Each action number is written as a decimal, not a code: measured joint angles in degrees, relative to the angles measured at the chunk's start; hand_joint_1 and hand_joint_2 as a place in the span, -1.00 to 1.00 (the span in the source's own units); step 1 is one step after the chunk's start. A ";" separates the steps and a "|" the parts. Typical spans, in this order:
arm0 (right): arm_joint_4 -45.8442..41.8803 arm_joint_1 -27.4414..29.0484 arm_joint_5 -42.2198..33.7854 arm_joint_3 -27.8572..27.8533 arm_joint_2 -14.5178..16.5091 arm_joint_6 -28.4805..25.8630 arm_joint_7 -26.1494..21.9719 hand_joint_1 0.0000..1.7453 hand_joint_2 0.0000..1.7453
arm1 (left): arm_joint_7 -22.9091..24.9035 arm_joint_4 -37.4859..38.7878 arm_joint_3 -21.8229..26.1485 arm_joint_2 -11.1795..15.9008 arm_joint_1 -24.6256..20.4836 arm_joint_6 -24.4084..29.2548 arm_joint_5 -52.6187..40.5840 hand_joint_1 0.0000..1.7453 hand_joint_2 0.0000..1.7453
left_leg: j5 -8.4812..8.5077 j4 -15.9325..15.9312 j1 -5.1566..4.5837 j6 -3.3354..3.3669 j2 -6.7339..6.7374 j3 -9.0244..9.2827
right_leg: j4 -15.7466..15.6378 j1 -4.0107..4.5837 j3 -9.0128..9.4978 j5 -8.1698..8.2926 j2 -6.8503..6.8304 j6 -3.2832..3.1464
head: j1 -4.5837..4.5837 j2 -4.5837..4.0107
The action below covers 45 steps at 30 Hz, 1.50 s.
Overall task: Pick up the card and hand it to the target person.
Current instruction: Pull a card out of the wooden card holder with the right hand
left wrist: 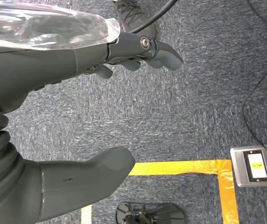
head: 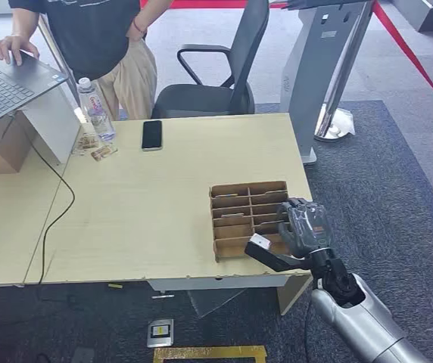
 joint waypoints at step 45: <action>-6.83 -2.86 -9.79 0.90 -3.38 22.38 4.88 1.00 1.00 | -1.18 0.00 -0.01 0.37 0.05 -0.39 1.61 -1.00 1.00 | 0.17 0.01 0.00 0.03 0.04 0.05 | -0.01 -0.01 -0.02 0.22 0.07 0.08 | 0.00 0.00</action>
